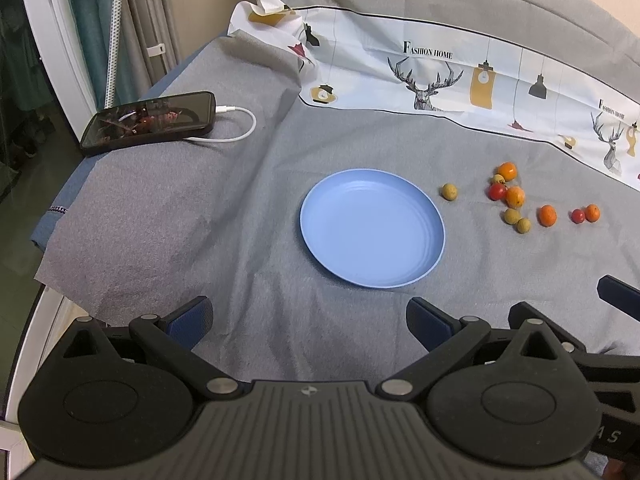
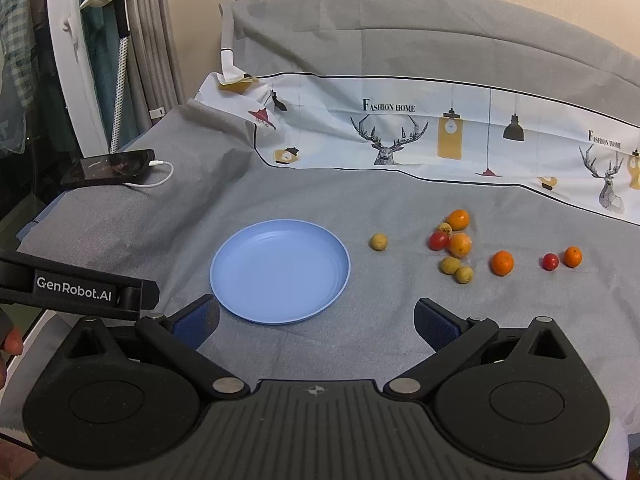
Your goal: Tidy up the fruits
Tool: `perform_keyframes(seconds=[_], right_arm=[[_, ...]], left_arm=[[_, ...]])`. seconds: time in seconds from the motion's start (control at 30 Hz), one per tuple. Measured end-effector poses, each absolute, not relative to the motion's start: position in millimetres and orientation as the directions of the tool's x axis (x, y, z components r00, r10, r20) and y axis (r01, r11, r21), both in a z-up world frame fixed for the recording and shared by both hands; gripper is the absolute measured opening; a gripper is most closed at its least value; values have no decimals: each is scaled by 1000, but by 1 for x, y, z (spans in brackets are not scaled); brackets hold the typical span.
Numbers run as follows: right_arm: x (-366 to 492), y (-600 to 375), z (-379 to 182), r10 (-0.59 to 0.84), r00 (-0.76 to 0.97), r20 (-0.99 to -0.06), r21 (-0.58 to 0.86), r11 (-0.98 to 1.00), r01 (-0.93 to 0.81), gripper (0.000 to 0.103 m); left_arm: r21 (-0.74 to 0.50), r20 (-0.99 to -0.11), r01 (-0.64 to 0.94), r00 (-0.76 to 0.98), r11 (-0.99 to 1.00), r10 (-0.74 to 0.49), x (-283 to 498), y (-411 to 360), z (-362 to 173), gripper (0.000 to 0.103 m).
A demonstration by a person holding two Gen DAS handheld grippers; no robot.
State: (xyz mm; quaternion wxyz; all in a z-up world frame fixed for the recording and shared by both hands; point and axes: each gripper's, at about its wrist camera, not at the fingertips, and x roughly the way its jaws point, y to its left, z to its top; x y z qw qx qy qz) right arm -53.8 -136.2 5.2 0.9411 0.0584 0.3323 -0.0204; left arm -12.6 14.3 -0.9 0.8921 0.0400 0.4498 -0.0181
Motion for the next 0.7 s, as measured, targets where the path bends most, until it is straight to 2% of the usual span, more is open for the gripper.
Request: perform_keyframes(seconds=[0.3,0.7], right_arm=[[-56,-170,-9,-72,774,-629,114,976,184,103],[-50,-299,-68,-376,662,-649,92,825,558,103]], left_arm=[[69,-827,120,562,990,-10,-1,-13,-5,103],[27,-874,314,469,949,-130,77,-127,-27,103]])
